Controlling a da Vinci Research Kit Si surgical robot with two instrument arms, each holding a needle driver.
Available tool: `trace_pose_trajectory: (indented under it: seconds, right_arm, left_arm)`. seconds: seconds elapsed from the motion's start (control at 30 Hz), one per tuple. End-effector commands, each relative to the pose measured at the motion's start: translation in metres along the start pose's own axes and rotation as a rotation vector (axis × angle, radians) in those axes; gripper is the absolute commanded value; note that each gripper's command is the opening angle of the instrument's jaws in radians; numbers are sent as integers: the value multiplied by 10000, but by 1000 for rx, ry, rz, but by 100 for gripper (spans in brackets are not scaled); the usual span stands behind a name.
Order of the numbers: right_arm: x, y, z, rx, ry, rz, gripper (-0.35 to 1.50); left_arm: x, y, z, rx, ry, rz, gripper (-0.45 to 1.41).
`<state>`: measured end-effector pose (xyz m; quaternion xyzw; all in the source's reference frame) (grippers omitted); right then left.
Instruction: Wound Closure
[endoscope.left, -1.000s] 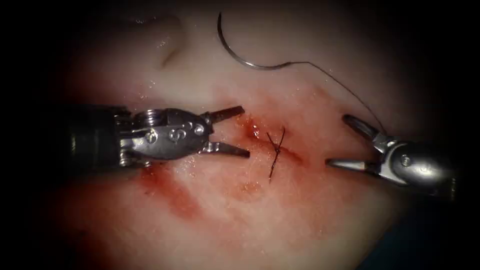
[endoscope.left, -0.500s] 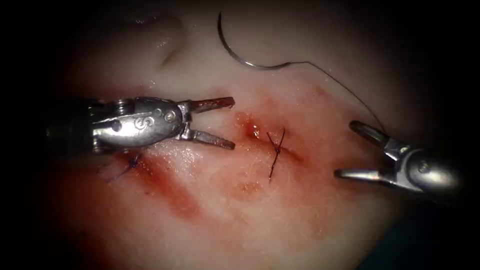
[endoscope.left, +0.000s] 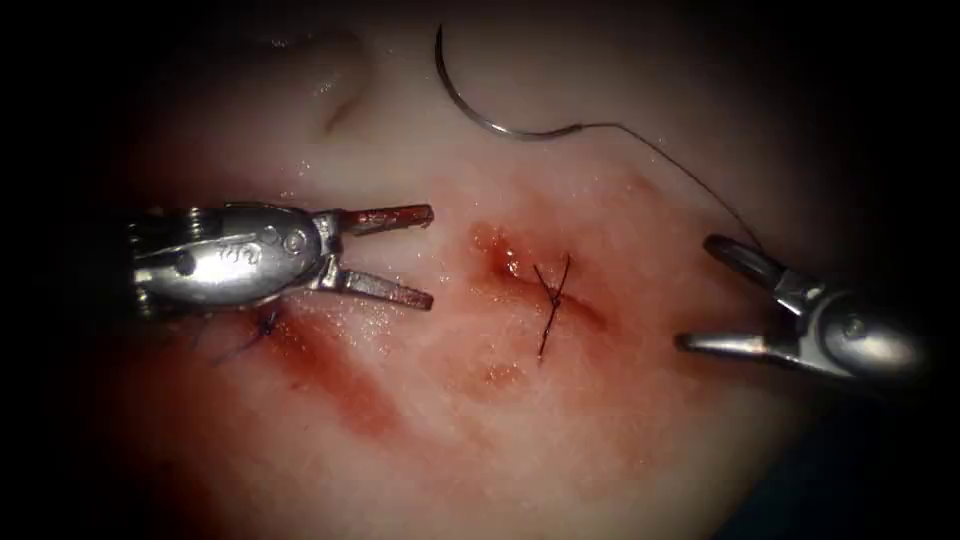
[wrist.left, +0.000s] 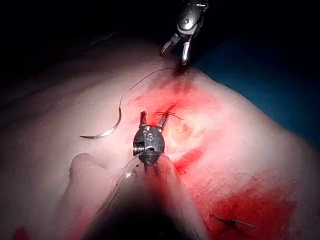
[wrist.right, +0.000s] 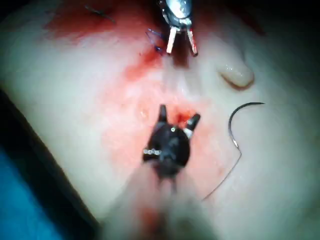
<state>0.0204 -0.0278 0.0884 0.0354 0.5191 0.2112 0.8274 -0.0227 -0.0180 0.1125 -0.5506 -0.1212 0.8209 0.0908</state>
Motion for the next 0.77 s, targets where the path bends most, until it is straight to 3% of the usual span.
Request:
trace_pose_trajectory:
  seconds: [0.03,0.4,0.77]
  right_arm:
    - [-2,-3,9,2,2,-1,96]
    - [-3,-2,9,7,-3,-8,88]
    - [-3,-6,14,4,-2,-10,88]
  left_arm:
    - [-6,1,3,-1,0,-11,49]
    - [-21,10,-19,-15,2,4,49]
    - [-22,10,-15,-7,-1,5,51]
